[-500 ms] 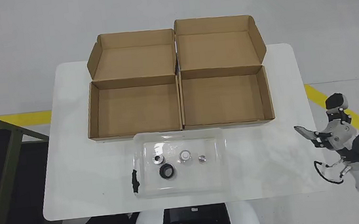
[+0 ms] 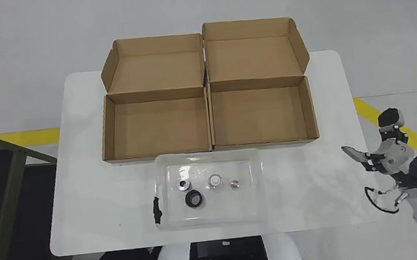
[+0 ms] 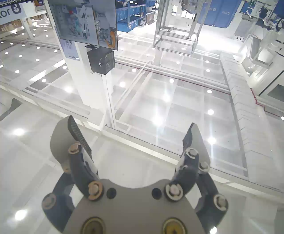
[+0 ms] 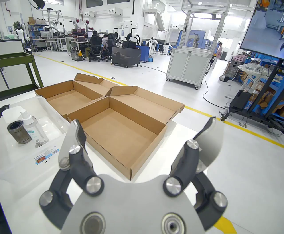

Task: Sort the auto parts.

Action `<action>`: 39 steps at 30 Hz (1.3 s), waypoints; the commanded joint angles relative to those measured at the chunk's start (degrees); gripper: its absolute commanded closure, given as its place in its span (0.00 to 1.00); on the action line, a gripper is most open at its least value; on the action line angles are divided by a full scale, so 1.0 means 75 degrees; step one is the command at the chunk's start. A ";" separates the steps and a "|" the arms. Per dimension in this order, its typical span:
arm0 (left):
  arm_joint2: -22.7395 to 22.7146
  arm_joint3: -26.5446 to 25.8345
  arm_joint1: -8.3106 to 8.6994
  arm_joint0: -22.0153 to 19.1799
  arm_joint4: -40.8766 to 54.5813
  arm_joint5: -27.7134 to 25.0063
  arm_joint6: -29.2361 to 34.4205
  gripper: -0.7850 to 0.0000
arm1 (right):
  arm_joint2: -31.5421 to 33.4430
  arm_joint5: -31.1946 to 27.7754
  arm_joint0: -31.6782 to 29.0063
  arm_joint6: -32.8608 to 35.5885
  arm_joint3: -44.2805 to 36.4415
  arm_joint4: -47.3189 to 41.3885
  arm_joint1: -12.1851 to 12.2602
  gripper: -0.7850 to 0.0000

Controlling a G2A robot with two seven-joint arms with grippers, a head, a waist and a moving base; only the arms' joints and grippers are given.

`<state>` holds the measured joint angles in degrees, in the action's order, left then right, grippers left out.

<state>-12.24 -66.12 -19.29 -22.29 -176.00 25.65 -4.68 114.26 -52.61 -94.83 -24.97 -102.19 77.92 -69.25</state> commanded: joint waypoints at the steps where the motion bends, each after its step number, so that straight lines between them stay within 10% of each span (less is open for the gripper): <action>1: 0.0000 0.0000 0.0000 0.0000 0.0000 0.0000 0.0000 0.00 | 0.0000 0.0000 0.0000 0.0000 0.0000 0.0000 0.0000 0.00; 39: 0.0000 0.0000 0.0000 0.0000 0.0000 0.0000 0.0000 0.00 | -0.5055 -0.0718 0.1509 0.4586 -0.1774 -0.0157 0.1060 0.00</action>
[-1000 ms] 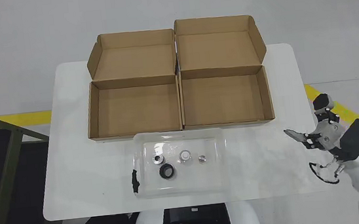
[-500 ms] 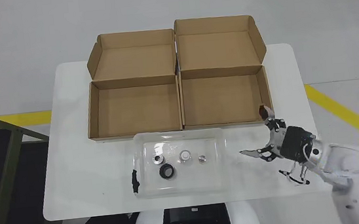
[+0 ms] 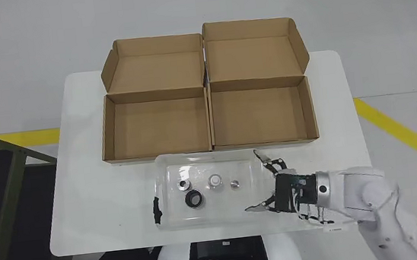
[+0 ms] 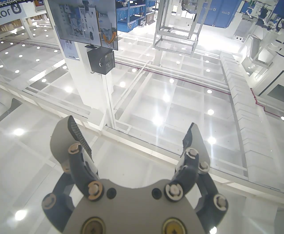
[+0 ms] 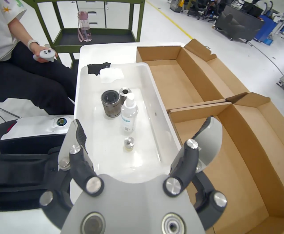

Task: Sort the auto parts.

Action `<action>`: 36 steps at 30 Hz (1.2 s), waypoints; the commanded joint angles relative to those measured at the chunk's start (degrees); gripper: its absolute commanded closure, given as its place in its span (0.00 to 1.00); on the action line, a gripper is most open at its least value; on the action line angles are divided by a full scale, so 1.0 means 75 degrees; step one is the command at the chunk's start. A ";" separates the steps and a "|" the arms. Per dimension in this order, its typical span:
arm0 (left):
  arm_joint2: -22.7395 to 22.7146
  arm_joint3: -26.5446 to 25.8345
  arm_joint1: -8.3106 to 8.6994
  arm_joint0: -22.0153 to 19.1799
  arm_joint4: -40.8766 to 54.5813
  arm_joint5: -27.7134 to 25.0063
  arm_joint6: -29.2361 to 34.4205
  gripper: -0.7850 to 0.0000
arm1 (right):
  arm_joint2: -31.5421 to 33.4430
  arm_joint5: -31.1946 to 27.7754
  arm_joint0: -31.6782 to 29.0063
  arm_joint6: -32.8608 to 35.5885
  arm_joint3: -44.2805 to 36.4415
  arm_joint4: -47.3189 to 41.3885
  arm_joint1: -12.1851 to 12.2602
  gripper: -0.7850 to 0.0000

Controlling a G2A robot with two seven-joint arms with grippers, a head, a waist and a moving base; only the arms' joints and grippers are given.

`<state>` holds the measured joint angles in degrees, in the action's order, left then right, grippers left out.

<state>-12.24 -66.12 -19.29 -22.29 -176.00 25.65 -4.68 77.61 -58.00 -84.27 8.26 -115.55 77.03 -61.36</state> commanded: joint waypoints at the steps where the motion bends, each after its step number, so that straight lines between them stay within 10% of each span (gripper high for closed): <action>1: 0.0000 0.0000 0.0000 0.0000 0.0000 0.0000 0.0000 0.00 | -0.0325 0.0000 0.0192 0.0292 0.0029 -0.0077 0.0014 0.00; 36: 0.0000 0.0000 0.0000 0.0000 0.0000 0.0000 0.0000 0.00 | -0.3084 0.1197 0.2467 0.2040 0.1636 0.0103 -0.0318 0.10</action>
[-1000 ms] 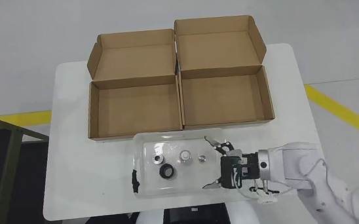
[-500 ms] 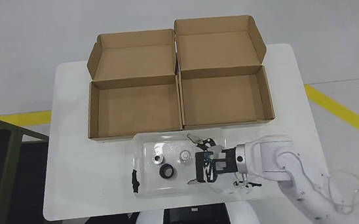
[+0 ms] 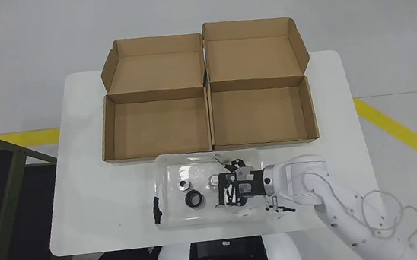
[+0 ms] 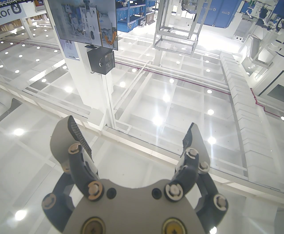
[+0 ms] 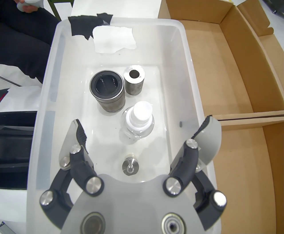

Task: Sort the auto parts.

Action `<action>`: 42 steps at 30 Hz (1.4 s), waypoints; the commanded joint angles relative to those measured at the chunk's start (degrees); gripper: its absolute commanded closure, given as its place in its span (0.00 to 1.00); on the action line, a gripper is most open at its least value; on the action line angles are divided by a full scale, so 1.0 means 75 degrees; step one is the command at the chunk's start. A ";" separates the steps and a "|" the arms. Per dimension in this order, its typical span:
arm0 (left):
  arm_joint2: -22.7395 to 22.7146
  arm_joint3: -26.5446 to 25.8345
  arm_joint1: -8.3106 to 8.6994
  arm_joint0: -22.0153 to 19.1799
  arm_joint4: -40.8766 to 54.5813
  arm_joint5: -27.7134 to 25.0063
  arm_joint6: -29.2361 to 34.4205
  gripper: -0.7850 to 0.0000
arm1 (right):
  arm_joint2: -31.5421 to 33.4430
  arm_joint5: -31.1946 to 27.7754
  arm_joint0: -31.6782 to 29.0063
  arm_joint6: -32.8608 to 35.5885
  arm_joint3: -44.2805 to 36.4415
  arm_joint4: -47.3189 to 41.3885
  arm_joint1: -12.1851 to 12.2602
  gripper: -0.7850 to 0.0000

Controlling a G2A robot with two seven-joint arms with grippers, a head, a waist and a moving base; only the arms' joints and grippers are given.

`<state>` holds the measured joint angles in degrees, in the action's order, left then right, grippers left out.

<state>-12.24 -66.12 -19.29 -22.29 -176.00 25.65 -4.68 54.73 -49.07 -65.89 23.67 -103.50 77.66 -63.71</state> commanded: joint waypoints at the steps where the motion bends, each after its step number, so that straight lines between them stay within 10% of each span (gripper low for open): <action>1: 0.0000 0.0000 0.0000 0.0000 0.0000 0.0000 0.0000 0.00 | -0.0066 0.0025 0.0033 -0.0037 0.0078 0.0032 -0.0011 0.11; 16: 0.0000 0.0000 0.0000 0.0000 0.0000 0.0000 0.0000 0.00 | -0.0298 0.0091 0.0350 -0.0264 0.0463 0.0066 -0.0070 0.62; 21: 0.0000 0.0000 0.0000 0.0000 0.0000 0.0000 0.0000 0.00 | -0.0215 -0.0190 0.0329 -0.0238 0.0333 -0.0100 -0.0030 1.00; 42: 0.0000 0.0000 0.0000 0.0000 0.0000 0.0000 0.0000 0.00 | 0.1793 -0.1134 -0.0360 -0.0264 -0.1868 -0.2303 0.0446 1.00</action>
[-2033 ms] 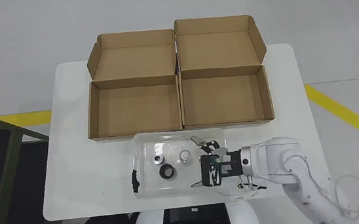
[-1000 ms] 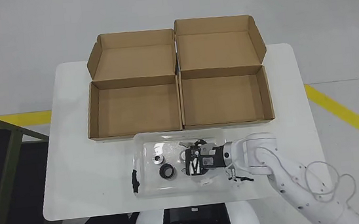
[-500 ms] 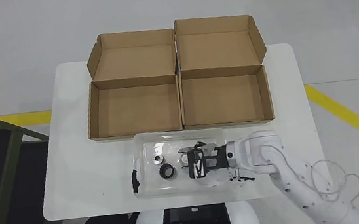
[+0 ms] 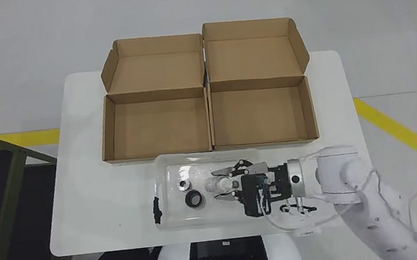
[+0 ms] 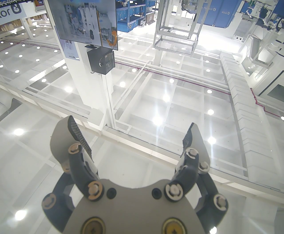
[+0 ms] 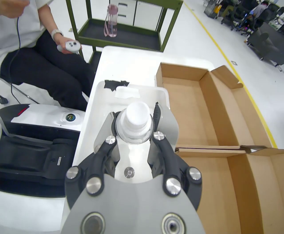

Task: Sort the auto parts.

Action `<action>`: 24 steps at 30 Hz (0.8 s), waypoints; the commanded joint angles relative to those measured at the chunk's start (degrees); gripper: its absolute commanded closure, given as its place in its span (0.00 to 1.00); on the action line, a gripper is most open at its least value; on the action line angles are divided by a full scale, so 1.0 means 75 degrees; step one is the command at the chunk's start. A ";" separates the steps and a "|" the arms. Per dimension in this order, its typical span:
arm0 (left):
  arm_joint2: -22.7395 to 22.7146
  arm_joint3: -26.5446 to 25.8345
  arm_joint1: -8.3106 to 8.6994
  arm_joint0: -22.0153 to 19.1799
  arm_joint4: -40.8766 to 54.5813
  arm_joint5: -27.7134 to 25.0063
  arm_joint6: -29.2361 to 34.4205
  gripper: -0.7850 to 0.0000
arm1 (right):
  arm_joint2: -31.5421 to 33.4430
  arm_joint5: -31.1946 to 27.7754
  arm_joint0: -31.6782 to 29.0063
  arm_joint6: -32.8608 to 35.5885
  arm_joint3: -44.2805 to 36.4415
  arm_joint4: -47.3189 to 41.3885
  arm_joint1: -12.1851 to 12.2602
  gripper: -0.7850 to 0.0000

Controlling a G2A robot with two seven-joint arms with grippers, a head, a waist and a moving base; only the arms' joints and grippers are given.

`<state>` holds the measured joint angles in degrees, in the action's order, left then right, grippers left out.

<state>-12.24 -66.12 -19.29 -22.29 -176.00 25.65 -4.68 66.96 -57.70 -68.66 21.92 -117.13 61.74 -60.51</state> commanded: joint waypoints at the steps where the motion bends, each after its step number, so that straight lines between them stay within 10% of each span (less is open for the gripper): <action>1: 0.0000 0.0000 0.0000 0.0000 0.0000 0.0000 0.0000 0.00 | 0.0289 0.0027 0.0012 -0.0092 -0.0089 -0.0356 0.0037 1.00; 24: 0.0000 0.0000 0.0000 0.0000 0.0000 0.0000 0.0000 0.00 | 0.1826 0.0786 0.0561 -0.1454 -0.0622 -0.2708 0.0155 1.00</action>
<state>-12.24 -66.12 -19.29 -22.29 -176.00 25.65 -4.68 80.14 -51.87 -64.31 11.47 -121.71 41.82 -59.37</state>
